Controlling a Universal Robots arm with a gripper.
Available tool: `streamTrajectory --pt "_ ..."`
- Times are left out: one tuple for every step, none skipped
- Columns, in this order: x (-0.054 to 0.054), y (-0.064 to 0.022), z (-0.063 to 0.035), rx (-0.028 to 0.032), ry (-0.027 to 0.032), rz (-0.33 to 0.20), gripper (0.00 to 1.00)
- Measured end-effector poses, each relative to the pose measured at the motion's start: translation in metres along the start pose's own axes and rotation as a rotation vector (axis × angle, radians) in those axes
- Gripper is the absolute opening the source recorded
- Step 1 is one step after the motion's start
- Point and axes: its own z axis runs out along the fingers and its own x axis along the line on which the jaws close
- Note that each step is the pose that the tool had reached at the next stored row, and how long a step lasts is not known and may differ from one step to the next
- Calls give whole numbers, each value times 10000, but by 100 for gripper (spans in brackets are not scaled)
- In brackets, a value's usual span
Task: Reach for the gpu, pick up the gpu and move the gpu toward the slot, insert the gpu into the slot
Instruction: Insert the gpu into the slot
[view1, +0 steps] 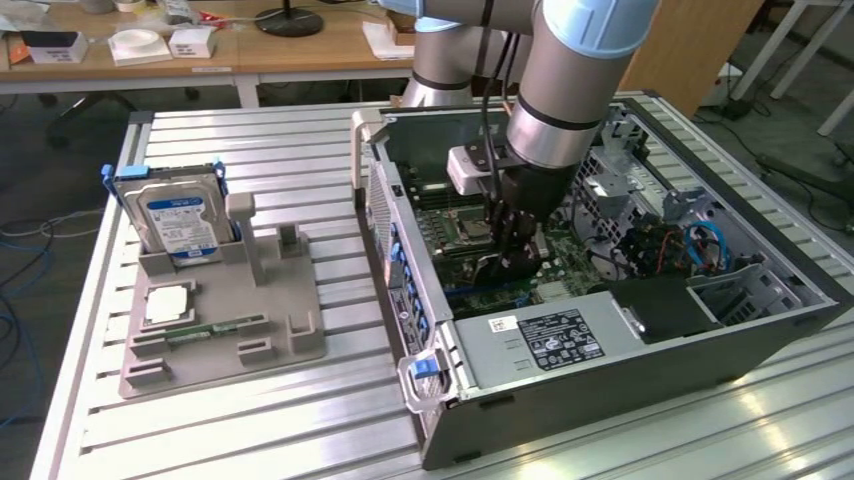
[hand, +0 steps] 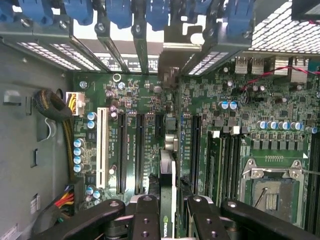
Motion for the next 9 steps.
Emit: streamTrajectory --pt "0 0 0 1 -1 0 26" --pt "-1 -1 1 1 -2 0 26" --pt "-2 -3 1 1 -3 -1 26" --pt "-3 -12 2 1 -3 0 26" --pt "-4 -25 1 1 -2 0 26" --pt "-3 -33 1 1 -1 -1 26" --pt "-3 -33 1 1 -1 -1 26" --pt "-3 -33 1 0 -2 -1 26" --pt "-4 -33 1 1 -1 0 26"
